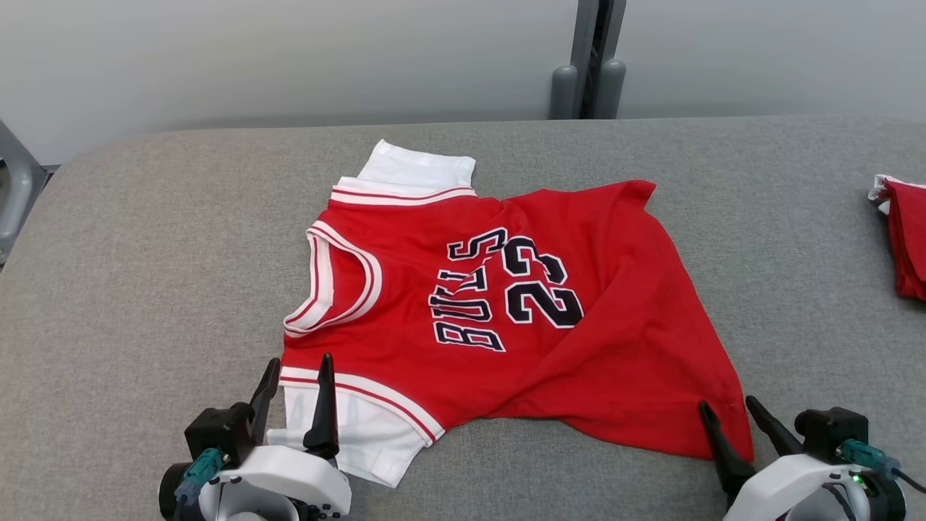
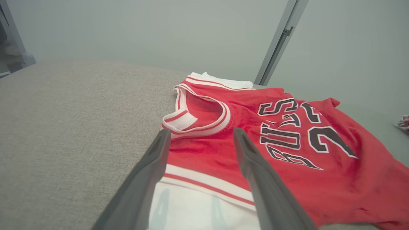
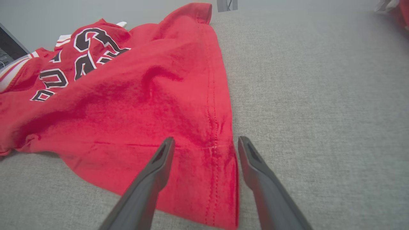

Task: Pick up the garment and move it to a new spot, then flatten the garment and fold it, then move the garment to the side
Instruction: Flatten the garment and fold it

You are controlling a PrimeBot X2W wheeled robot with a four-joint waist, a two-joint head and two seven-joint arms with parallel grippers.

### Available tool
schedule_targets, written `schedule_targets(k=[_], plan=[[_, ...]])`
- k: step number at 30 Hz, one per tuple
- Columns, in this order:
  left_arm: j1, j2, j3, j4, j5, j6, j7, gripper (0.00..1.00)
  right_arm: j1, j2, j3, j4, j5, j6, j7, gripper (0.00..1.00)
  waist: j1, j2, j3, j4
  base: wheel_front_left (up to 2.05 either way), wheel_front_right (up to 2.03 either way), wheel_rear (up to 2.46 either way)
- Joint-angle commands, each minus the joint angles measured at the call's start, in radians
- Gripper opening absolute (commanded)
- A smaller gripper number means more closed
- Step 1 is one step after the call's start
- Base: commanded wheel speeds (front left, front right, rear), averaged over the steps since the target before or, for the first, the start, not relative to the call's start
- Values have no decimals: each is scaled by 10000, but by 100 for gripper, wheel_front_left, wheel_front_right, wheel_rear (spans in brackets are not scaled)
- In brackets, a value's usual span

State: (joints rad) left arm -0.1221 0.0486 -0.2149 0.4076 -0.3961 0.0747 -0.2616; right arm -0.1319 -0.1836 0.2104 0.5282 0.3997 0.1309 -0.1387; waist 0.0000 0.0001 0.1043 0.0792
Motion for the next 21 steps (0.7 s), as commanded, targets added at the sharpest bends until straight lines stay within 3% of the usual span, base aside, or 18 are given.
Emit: schedule_targets(k=[1, 5, 7, 8, 9, 10, 21], plan=[[-154, 45, -3, 13, 73, 18, -38, 100, -99, -87, 41, 19, 73, -4, -47, 100, 0, -1, 7, 12, 0, 0, 0], [-168, 45, -20, 38, 35, 25, -38, 100, -197, -154, 229, 72, 253, -4, -62, 100, 0, -1, 21, 51, 0, 0, 0], [-183, 45, -15, 48, 27, 23, -38, 100, -198, -185, 316, 96, 336, -4, -51, 45, 0, -1, 30, 68, 0, 0, 0], [-192, 45, -15, 54, 19, 24, -38, 100, -203, -193, 366, 109, 370, -4, -40, 31, 0, -1, 37, 76, 0, 0, 0], [-195, 46, -17, 56, 12, 28, -38, 100, -214, -209, 406, 115, 409, -4, -36, 10, 0, -1, 39, 83, 0, 0, 0], [-192, 45, -20, 55, 5, 32, -38, 100, -223, -239, 439, 118, 427, -4, -38, 0, 0, -1, 40, 89, 0, 0, 0], [-123, 45, 0, 57, -31, 46, -38, 100, -356, -401, 423, -145, 267, -4, -549, 0, 0, -1, -33, 93, 0, 0, 0]])
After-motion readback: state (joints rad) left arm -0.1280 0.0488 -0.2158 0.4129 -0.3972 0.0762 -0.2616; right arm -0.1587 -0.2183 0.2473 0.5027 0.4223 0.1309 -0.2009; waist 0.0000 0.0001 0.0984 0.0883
